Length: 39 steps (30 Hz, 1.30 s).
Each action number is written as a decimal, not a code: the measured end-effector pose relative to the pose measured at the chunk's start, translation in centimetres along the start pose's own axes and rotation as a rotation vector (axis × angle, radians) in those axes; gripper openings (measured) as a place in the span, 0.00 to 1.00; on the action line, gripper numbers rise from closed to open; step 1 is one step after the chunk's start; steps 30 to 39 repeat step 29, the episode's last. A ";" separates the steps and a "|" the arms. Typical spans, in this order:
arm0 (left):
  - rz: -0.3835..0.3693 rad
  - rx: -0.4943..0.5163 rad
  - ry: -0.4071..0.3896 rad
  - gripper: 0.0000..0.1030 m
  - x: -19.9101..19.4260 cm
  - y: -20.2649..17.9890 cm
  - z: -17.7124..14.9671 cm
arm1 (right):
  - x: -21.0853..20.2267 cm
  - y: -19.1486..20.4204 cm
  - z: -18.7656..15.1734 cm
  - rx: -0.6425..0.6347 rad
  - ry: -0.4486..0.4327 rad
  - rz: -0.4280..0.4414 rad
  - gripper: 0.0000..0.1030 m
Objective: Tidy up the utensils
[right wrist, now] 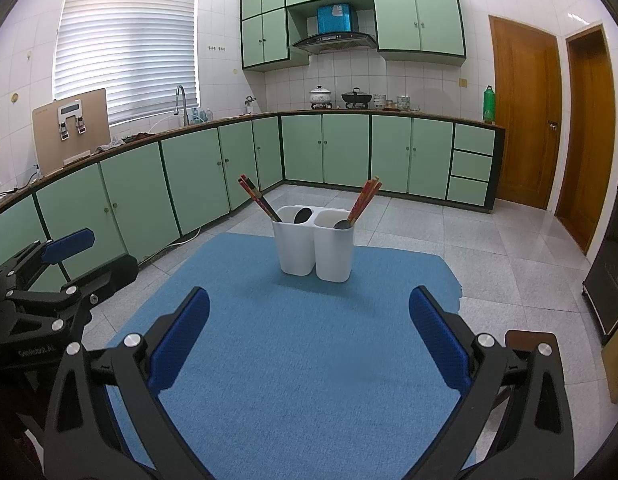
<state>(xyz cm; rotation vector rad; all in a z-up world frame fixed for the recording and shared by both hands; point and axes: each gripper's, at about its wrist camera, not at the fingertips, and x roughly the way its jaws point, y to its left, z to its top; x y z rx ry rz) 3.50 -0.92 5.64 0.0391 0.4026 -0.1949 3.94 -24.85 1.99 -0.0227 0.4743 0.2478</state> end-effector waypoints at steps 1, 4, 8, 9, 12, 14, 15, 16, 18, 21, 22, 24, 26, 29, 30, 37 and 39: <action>0.001 0.000 0.000 0.94 0.0 0.0 0.0 | 0.1 -0.1 -0.1 0.001 0.001 0.001 0.94; 0.001 0.001 0.000 0.94 0.0 0.1 0.0 | 0.2 0.0 -0.1 0.001 0.001 0.001 0.94; -0.004 -0.006 0.002 0.94 0.1 0.2 0.0 | 0.2 -0.1 -0.1 0.001 0.002 0.001 0.94; -0.006 -0.007 0.003 0.94 0.1 0.2 -0.1 | 0.2 0.0 -0.1 0.001 0.002 0.001 0.94; -0.007 -0.009 0.002 0.94 0.1 0.2 -0.1 | 0.3 0.0 -0.2 0.002 0.002 0.001 0.94; -0.008 -0.009 0.003 0.94 0.2 0.2 -0.1 | 0.3 0.0 -0.2 0.002 0.002 0.001 0.94; -0.008 -0.009 0.003 0.94 0.1 0.1 -0.1 | 0.3 -0.1 -0.2 0.002 0.003 0.001 0.94; -0.008 -0.010 0.003 0.94 0.1 0.1 -0.2 | 0.3 0.0 -0.2 0.002 0.003 0.001 0.94; -0.008 -0.009 0.005 0.94 0.1 0.1 -0.2 | 0.3 -0.1 -0.2 0.002 0.003 0.001 0.94; -0.006 -0.008 0.004 0.94 0.0 0.2 -0.2 | 0.4 -0.1 -0.2 0.002 0.003 0.001 0.94; -0.007 -0.009 0.004 0.94 0.0 0.0 -0.2 | 0.4 -0.1 -0.3 0.002 0.003 0.001 0.94; -0.007 -0.008 0.005 0.94 0.0 0.1 -0.2 | 0.4 0.0 -0.3 0.002 0.003 0.001 0.94; -0.005 -0.009 0.005 0.94 0.0 0.1 -0.2 | 0.3 -0.1 -0.2 0.003 0.003 0.001 0.94; -0.005 -0.010 0.008 0.94 0.0 0.2 -0.2 | 0.6 -0.2 -0.4 0.006 0.006 0.000 0.94; -0.005 -0.010 0.008 0.94 0.0 0.2 -0.2 | 0.6 -0.2 -0.4 0.006 0.006 0.000 0.94; -0.005 -0.010 0.008 0.94 0.0 0.2 -0.2 | 0.6 -0.2 -0.4 0.006 0.006 0.000 0.94; -0.005 -0.010 0.008 0.94 0.0 0.2 -0.2 | 0.6 -0.2 -0.4 0.006 0.006 0.000 0.94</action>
